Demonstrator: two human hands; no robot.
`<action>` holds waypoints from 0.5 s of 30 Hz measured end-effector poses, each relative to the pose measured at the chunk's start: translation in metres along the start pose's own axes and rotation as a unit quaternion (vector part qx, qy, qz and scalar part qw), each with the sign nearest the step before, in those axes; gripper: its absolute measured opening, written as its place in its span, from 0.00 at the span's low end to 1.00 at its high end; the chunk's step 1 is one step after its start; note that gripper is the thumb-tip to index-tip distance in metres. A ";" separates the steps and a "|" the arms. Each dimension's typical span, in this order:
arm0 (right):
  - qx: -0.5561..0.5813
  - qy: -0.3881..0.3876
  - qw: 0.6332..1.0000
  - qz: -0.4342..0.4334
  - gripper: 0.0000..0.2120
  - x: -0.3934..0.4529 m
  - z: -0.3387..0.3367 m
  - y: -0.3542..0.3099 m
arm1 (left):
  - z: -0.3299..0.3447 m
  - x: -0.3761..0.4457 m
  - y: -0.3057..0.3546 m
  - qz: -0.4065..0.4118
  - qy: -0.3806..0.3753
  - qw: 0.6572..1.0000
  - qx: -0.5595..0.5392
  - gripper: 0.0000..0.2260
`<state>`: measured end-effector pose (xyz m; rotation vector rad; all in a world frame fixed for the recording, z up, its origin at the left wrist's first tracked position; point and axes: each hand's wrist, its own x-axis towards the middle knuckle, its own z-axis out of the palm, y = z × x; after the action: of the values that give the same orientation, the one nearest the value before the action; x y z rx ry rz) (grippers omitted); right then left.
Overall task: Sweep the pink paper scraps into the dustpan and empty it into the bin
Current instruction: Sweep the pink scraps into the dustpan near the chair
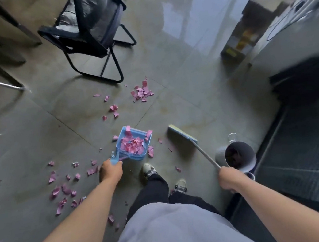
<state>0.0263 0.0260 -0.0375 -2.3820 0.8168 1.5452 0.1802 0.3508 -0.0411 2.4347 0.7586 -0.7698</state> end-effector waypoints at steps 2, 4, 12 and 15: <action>0.035 -0.014 0.999 0.013 0.23 -0.004 0.018 0.014 | 0.004 -0.006 0.005 0.017 -0.007 0.999 0.026 0.14; 0.082 -0.015 0.996 0.032 0.23 -0.011 0.032 0.020 | 0.005 -0.008 0.009 0.042 -0.020 0.998 0.049 0.13; 0.141 -0.072 0.982 0.108 0.19 -0.037 0.070 -0.015 | -0.018 0.019 0.011 0.119 -0.044 0.989 0.077 0.12; 0.207 -0.065 0.966 0.138 0.18 -0.043 0.081 -0.051 | -0.040 0.050 -0.004 0.145 -0.068 0.983 0.087 0.10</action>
<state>-0.0235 0.1183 -0.0423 -1.9104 1.3365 1.4272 0.2271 0.3951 -0.0446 2.5378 0.2849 -0.9039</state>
